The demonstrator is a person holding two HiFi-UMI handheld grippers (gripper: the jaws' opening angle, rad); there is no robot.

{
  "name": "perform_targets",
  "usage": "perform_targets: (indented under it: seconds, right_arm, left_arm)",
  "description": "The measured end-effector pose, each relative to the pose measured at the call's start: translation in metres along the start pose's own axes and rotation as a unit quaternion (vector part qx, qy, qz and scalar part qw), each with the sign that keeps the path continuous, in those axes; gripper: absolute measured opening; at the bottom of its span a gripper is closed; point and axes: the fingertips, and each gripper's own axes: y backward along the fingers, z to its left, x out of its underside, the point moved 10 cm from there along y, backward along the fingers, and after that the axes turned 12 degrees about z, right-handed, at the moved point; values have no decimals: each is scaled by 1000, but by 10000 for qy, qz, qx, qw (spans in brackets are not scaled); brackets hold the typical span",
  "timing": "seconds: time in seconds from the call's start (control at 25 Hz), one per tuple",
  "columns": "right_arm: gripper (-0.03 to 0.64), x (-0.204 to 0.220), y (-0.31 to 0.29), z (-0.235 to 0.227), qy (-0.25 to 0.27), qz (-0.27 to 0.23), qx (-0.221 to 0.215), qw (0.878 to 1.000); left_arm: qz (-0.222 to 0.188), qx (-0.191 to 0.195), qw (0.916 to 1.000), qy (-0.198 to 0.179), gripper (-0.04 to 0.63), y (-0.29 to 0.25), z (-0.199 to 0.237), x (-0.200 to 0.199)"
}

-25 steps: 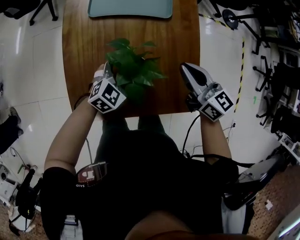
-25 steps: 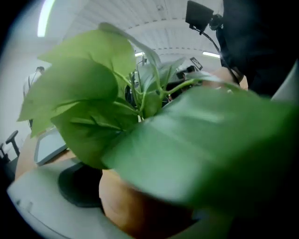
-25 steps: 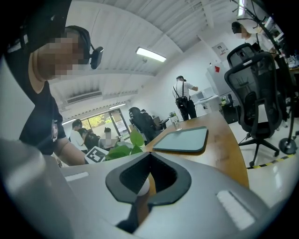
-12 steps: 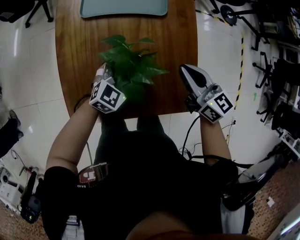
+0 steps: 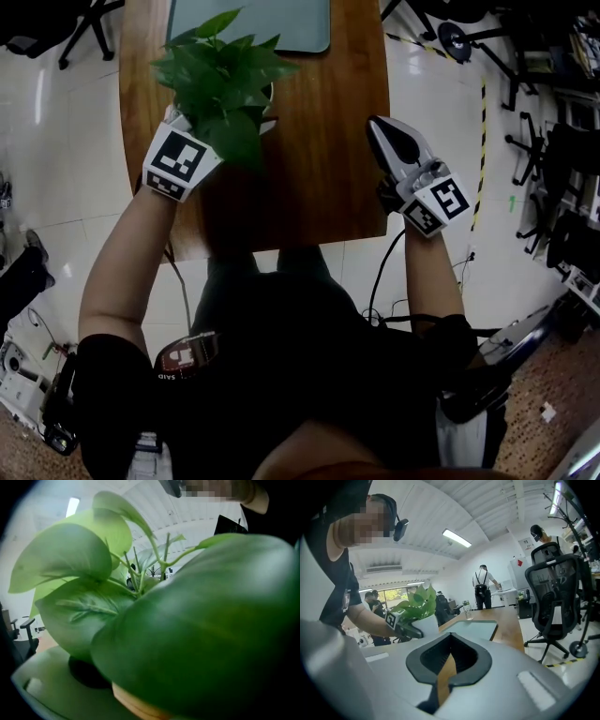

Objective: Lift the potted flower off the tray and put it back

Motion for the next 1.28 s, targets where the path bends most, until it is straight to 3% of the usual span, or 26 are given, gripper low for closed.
perform_targets:
  seconds: [0.28,0.64,0.96,1.16,1.28]
  right_arm:
    - [14,-26,-21,-32,70,100,250,9996]
    - [14,-12,-25,-72,-150,286,456,9984]
    - [14,-2,-23,-91,-309,359,538,9974]
    - [14,-2,-26,-95,-345,375,527,9973]
    - [14,-2,-28,-93,-346,384,507,9974]
  left_arm:
    - [5,-124,9998,185,506,-35,102,-42]
    - [291,-203,9981,497,506,-116,182,-42]
    - [791,-382,9946,551,506,-161,210,-19]
    - [999,-290,9940,353,508,-168,212,-10]
    - [1181,-215,9915,501,510,-166,213,-7]
